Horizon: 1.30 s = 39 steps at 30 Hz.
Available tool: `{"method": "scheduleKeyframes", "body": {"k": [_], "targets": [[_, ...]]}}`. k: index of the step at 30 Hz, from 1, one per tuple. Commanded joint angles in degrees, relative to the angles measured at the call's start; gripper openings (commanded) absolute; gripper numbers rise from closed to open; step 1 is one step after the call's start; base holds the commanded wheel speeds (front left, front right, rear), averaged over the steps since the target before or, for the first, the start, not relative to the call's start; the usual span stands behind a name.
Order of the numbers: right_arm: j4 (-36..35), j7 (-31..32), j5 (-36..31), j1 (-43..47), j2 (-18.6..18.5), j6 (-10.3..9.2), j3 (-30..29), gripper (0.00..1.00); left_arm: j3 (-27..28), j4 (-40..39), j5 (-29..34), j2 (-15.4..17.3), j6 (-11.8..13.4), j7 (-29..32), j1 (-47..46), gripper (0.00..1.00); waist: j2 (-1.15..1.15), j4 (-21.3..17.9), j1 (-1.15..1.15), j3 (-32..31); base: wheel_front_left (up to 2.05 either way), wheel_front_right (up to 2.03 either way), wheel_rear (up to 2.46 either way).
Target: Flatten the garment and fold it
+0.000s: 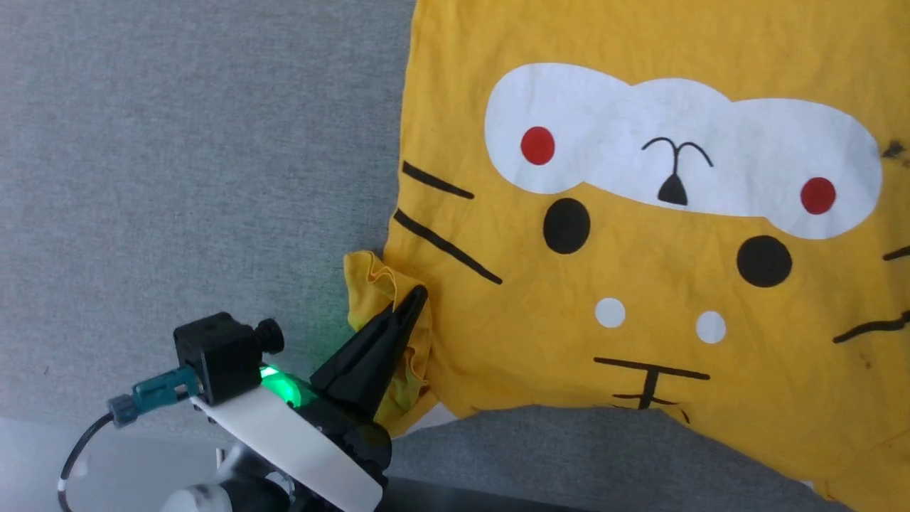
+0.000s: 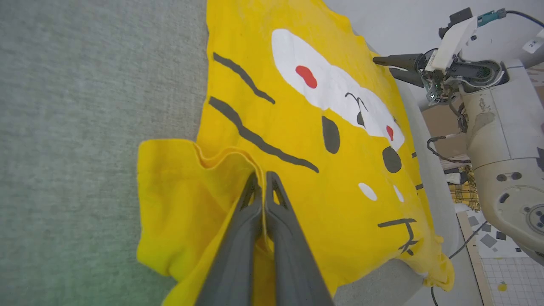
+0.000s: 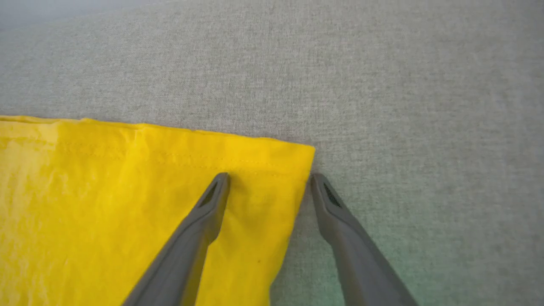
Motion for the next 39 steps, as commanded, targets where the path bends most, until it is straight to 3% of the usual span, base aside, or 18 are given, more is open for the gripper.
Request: {"method": "scheduleKeyframes", "body": {"k": [1, 2, 3, 4, 5, 13, 21, 30, 39], "targets": [[0.6, 0.0, -0.8, -0.5, -0.1, -0.05, -0.4, 0.76, -0.1, 0.3, -0.3, -0.3, -0.4, -0.4, -0.9, 0.00, 0.00, 0.9, 0.00, 0.8, 0.00, 0.00, 0.00], [0.7, 0.1, -1.2, -0.6, 0.0, -0.05, -0.7, 0.49, -0.1, 0.4, -0.4, -0.4, -0.4, -0.6, -0.9, 0.00, 0.00, 1.0, 0.00, 0.9, 0.00, 0.00, 0.00], [0.8, 0.1, -1.5, -0.7, 0.0, -0.05, -1.0, 0.40, 0.0, 0.5, -0.4, -0.4, -0.4, -0.7, -1.0, 0.00, 0.00, 1.1, 0.00, 1.0, 0.00, 0.00, 0.00], [0.7, -0.2, -1.9, -0.8, -0.1, -0.05, -1.2, 0.24, 0.0, 0.6, -0.4, -0.4, -0.4, -0.8, -1.0, 0.00, 0.00, 1.2, 0.00, 1.1, 0.00, 0.00, 0.00], [0.7, -0.5, -2.3, -0.9, -0.2, -0.05, -1.4, 0.00, 0.1, 0.6, -0.4, -0.4, -0.5, -0.9, -1.1, 0.00, 0.00, 1.2, 0.00, 1.2, 0.00, 0.00, 0.00], [1.3, -4.1, -1.7, -0.8, 0.0, -0.05, -0.8, 0.00, 0.7, 1.1, -0.4, -0.3, -0.5, -1.8, -1.5, 0.00, 0.00, -0.5, 0.00, -0.1, 0.00, 0.00, 0.00], [-0.1, -7.7, 4.6, 3.3, -1.0, -0.05, 2.3, 0.00, 1.8, 1.2, -0.5, 0.2, 0.2, -2.1, -0.7, 0.00, 0.00, -3.5, 0.00, -4.5, 0.00, 0.00, 0.00], [-8.4, -11.0, 14.0, 21.5, -3.6, -0.05, 0.6, 0.00, 2.9, 0.9, -1.3, 0.8, 1.6, -2.0, 2.4, 0.00, 0.00, -7.8, 0.00, -12.2, 0.00, 0.00, 0.00], [-15.3, -13.8, 18.2, 44.0, 1.5, -0.05, -5.5, 0.00, 3.7, 1.8, 0.8, 2.4, 3.9, -1.6, 6.0, 0.00, 0.00, -11.4, 0.00, -17.7, 0.00, 0.00, 0.00]]}}
